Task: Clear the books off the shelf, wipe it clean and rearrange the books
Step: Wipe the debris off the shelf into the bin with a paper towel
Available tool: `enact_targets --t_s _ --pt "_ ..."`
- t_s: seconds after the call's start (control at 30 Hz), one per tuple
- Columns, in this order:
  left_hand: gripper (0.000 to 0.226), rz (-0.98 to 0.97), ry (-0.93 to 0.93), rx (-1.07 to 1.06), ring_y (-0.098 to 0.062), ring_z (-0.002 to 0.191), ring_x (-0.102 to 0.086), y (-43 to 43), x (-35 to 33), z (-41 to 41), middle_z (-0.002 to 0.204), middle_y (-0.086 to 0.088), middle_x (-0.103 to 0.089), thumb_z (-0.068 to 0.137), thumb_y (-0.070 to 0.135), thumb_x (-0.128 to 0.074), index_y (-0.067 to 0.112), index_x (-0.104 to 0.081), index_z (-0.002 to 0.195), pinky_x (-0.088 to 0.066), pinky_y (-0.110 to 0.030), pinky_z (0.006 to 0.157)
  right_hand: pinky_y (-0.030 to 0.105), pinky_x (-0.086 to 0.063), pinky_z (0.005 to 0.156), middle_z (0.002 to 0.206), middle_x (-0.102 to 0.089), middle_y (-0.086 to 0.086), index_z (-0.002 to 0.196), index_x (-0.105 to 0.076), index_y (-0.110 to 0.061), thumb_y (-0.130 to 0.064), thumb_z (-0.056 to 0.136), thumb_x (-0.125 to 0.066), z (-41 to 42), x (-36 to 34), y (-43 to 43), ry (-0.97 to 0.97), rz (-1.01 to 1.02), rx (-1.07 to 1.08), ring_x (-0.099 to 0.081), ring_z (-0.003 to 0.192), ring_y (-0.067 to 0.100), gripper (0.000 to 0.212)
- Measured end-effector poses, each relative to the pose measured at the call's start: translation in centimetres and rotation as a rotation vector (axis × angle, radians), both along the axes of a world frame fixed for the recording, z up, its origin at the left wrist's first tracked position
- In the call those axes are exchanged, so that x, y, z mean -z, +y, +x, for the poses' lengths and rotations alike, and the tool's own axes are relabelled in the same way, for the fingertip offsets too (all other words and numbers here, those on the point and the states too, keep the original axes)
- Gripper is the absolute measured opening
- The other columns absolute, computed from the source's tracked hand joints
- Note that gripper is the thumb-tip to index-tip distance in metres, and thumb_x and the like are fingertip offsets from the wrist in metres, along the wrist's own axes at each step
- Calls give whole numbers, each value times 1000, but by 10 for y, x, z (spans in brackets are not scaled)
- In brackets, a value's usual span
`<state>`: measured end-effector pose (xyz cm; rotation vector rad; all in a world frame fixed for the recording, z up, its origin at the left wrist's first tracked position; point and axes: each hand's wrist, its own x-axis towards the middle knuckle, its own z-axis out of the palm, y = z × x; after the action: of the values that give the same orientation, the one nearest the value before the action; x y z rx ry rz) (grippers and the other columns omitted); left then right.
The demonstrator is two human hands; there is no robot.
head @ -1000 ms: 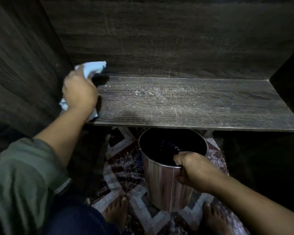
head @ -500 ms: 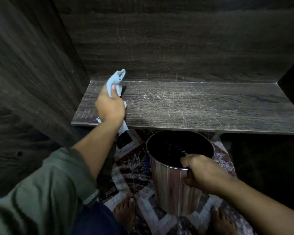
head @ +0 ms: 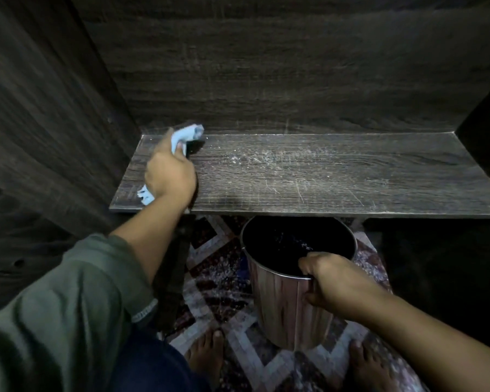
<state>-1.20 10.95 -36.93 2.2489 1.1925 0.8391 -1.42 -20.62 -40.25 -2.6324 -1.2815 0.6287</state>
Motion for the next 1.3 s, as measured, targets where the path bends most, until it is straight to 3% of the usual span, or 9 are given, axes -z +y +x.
enact_targets --t_s 0.1,0.27,0.4,0.5,0.67,0.8,1.07,1.2,1.3 --pt "41 147 -173 22 -29 121 -53 34 -5 9 134 -7 -58 96 25 -44 23 -55 136 -39 -32 98 31 -47 82 102 -55 -5 86 -49 -28 -30 71 -72 -1 0 -1 -2 9 7 -59 103 23 28" --pt "41 176 235 66 -41 115 -51 81 9 16 123 -23 -56 95 35 -45 6 -57 122 -42 -44 96 29 -43 80 102 -56 -4 84 -50 -25 -29 75 -69 3 -3 -5 1 24 -3 -58 103 21 22" --pt "50 74 243 10 -41 122 -47 77 6 31 130 -24 -51 94 39 -46 2 -55 126 -36 -41 103 28 -42 79 101 -56 -5 83 -50 -23 -30 75 -67 3 1 -7 -2 28 2 -58 102 19 20" --pt "46 78 260 37 -42 114 -54 73 2 30 121 -23 -59 96 41 -45 5 -62 118 -42 -40 95 27 -40 79 105 -56 -6 89 -53 -23 -32 76 -68 2 2 -7 -13 8 -17 -57 104 17 22" --pt "31 -106 -87 448 -22 109 -60 44 4 27 111 -4 -68 98 29 -49 14 -66 119 -41 -22 84 31 -46 75 92 -51 -8 73 -38 -26 -28 69 -71 2 6 -7 53 15 -12 -59 95 22 34" --pt "34 276 -196 298 -26 108 -57 71 7 19 114 -11 -66 92 25 -48 12 -66 117 -38 -23 94 30 -39 72 88 -49 -7 70 -33 -27 -26 70 -72 1 1 -8 46 49 -18 -58 94 22 39" --pt "47 269 323 328 -38 118 -51 70 13 29 132 -15 -52 97 46 -37 16 -58 127 -41 -41 99 29 -37 68 87 -46 -10 66 -31 -28 -29 72 -70 4 1 -16 41 40 16 -59 91 19 40" --pt "47 188 278 680 -28 122 -53 43 8 32 133 -6 -58 92 43 -38 19 -62 125 -40 -34 101 33 -48 75 94 -52 -8 76 -39 -27 -29 69 -73 2 2 -15 69 19 23 -60 95 23 35" --pt "35 349 103 924 -26 115 -58 20 0 32 125 -6 -64 89 21 -52 16 -66 121 -40 -29 98 31 -45 75 89 -47 -10 73 -36 -26 -30 67 -75 1 4 -13 69 3 12 -60 95 23 40"
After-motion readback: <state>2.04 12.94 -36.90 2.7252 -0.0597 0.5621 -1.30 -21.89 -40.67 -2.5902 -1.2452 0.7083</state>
